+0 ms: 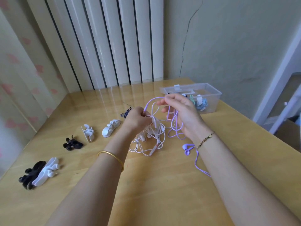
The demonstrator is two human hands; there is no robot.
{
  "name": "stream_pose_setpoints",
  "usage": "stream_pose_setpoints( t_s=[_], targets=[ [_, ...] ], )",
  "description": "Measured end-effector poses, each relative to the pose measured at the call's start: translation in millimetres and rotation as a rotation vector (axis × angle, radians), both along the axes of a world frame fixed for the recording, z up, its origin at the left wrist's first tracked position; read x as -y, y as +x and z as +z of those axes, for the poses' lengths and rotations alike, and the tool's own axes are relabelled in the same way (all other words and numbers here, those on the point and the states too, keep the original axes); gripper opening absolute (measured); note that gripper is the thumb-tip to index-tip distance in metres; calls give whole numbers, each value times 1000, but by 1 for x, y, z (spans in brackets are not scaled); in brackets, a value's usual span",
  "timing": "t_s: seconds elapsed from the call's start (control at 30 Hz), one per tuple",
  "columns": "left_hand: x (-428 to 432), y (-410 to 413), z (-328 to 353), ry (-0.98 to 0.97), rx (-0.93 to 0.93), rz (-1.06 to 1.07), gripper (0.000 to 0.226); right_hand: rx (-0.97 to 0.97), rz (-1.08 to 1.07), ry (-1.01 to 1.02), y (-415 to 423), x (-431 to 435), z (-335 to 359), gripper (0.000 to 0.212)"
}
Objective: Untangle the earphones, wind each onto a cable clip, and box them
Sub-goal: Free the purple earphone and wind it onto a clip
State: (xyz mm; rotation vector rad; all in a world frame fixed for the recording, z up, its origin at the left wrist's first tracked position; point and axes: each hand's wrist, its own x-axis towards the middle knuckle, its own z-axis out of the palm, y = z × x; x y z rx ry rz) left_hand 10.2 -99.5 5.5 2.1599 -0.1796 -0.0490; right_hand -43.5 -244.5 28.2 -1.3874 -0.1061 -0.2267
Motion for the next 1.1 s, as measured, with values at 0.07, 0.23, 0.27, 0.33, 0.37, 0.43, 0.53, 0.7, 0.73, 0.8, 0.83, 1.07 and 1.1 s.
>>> stream_pose_setpoints(
  t_s=[0.07,0.23,0.27,0.33,0.37,0.43,0.53,0.7,0.73,0.8,0.83,1.07,1.1],
  targets=[
    [-3,1,-1,93,31,57,10,-11,-45,-9,-1,2,4,18],
    [-10,0,4,312,45,284,17,-29,-214,-125,-12,21,18,21],
    [-8,-1,7,305,16,315,23,-21,-241,-149,-14,25,20,21],
    [0,-6,14,263,19,376,36,-4,-269,-190,-17,31,24,20],
    [3,-9,16,254,78,408,40,-3,-272,-216,-18,34,25,19],
    [10,-14,19,240,308,379,44,-15,-272,-277,-20,38,26,17],
    [26,-22,23,148,438,-30,40,-20,-258,-291,-24,42,24,15],
    [50,-42,33,-256,74,-295,30,-37,-298,-396,-29,53,17,15],
    [50,-43,34,-310,27,-297,28,-47,-292,-418,-30,54,15,15],
    [48,-41,35,-312,6,-334,21,-45,-275,-441,-33,55,14,14],
    [47,-41,35,-284,21,-353,17,-37,-268,-445,-34,55,13,13],
    [35,-45,30,-211,-112,-406,18,6,-257,-485,-28,47,5,11],
    [33,-47,30,-222,-122,-403,14,17,-259,-488,-27,45,5,10]
  ],
)
